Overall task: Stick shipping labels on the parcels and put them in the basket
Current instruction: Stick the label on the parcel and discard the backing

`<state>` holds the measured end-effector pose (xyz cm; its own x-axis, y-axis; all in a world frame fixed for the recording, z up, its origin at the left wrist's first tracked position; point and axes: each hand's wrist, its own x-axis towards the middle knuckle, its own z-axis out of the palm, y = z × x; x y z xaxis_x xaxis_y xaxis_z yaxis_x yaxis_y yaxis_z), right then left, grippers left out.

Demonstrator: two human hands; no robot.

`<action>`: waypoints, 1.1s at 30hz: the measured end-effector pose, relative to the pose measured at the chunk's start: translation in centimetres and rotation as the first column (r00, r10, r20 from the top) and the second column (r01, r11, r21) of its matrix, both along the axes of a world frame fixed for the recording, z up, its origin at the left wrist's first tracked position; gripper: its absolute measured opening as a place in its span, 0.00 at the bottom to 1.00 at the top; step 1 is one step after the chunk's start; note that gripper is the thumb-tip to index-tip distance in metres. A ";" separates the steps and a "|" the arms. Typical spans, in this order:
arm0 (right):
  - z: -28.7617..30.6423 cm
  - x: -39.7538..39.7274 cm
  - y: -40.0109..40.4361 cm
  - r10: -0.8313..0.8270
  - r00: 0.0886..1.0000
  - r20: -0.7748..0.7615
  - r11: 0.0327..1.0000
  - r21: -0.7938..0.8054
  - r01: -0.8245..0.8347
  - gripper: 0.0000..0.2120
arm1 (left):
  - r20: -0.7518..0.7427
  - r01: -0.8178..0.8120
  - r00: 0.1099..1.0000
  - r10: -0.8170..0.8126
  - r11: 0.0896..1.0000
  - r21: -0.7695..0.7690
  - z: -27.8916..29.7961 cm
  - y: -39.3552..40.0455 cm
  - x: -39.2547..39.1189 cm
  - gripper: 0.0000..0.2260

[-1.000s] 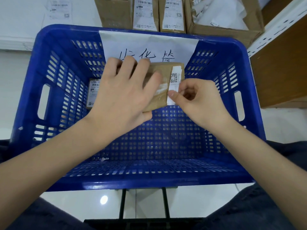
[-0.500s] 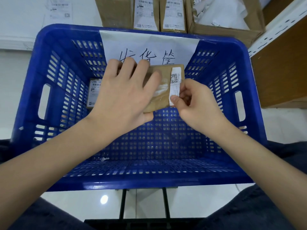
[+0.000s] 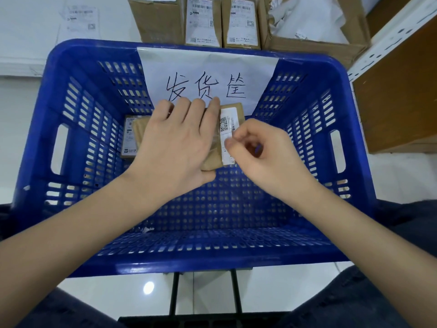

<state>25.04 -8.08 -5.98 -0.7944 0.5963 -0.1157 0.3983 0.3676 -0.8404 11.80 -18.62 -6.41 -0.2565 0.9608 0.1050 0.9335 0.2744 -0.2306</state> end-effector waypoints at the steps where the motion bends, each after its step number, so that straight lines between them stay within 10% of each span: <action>1: 0.1 0.0 0.2 -0.025 1.000 -0.007 1.000 0.012 0.025 0.09 | -0.010 0.007 1.000 -0.007 1.000 -0.007 0.0 0.0 0.1 0.46; 33: 1.1 0.8 1.8 -0.044 0.935 -0.351 0.851 -0.504 -0.150 0.07 | 0.198 0.163 0.960 -0.198 0.970 0.178 0.9 -0.8 -2.2 0.42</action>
